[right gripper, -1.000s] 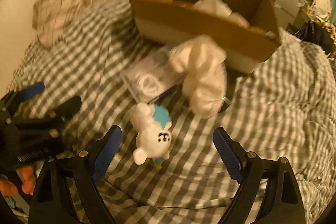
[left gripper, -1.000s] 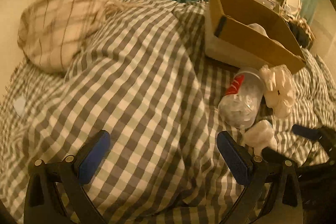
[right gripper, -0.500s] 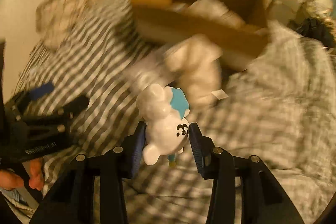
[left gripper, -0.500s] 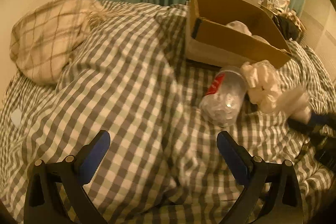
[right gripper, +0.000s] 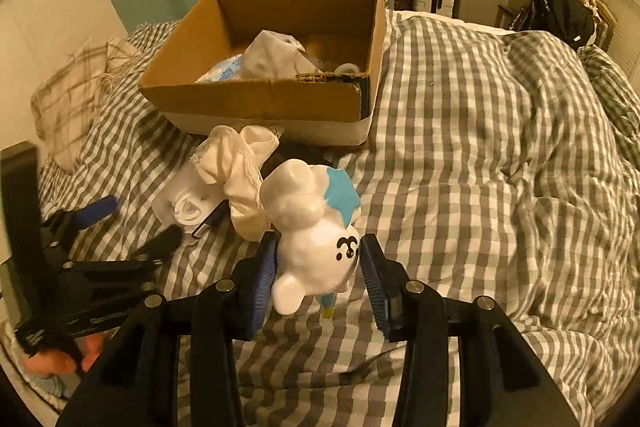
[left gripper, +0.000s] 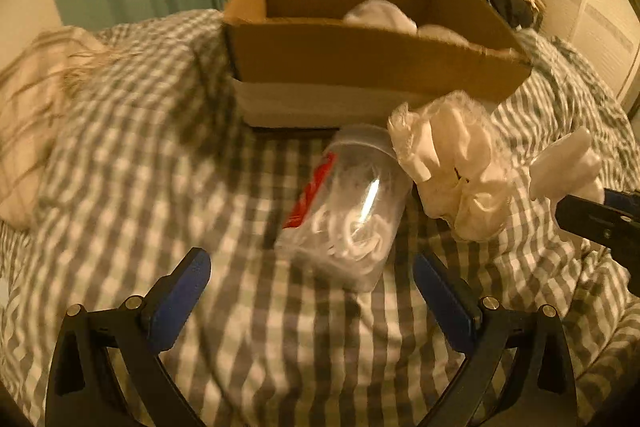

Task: Organize objects
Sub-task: 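Grasp the clear plastic jar with the left gripper while the right gripper grasps the bear figurine, then place the jar and bear figurine into the box, opening both grippers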

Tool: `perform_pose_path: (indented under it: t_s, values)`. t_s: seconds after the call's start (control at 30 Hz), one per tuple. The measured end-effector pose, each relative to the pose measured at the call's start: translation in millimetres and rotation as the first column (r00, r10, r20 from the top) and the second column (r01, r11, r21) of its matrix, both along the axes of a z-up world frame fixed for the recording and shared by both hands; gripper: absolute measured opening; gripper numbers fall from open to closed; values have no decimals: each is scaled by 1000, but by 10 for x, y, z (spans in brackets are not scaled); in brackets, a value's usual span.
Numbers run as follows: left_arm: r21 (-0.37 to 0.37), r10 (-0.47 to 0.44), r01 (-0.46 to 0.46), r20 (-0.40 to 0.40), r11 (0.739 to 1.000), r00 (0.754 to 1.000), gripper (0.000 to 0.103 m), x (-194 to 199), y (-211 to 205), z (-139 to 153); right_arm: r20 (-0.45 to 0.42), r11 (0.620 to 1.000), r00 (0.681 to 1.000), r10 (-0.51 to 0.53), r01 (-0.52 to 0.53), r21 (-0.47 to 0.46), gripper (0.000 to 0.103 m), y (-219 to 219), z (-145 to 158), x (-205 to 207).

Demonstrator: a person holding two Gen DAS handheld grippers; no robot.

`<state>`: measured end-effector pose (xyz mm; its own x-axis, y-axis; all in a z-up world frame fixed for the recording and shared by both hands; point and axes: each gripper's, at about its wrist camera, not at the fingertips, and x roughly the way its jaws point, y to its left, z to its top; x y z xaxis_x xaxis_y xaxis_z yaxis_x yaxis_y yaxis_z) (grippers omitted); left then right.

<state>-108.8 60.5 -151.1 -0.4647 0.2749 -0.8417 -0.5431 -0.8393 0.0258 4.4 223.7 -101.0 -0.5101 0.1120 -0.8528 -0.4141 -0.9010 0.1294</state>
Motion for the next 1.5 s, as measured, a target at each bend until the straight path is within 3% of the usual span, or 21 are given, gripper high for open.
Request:
perform_pose_path:
  t_s: [0.2,0.27,0.3,0.33,0.53,0.73,0.83,1.03,1.23,1.5]
  values:
    - [-55,-47,45,-30,997,998,101,-178,283,-177,23,1000,1000,4,-3,-25,41,28,-112,-44]
    - [-60,-61,60,-15,996,998,90,-196,329,-216,22,1000,1000,1,-1,-31,41,38,-118,-40]
    - [-54,-70,70,-3,996,998,76,-187,334,-227,22,999,1000,-1,1,-34,41,40,-119,-37]
    - [-55,-74,74,6,996,997,74,-178,333,-231,22,999,1000,-2,2,-36,41,39,-119,-35]
    - [-27,-47,48,20,999,999,72,-45,193,-73,8,1000,1000,0,0,-25,41,10,-71,-4]
    - [11,37,-38,35,999,999,70,110,-69,236,-18,1000,1000,-9,9,16,41,-71,87,91]
    - [50,94,-96,41,994,995,69,218,-257,391,-39,999,999,-1,3,53,41,-174,225,156]
    - [93,127,-128,12,987,992,66,392,-507,625,-85,992,996,24,-13,128,41,-405,537,250]
    - [146,140,-133,-34,980,990,66,326,-582,954,-118,986,992,48,-28,164,41,-514,775,234]
    - [187,135,-110,-130,976,982,66,-32,-317,1403,-172,977,982,81,-45,208,41,-399,1164,-61]
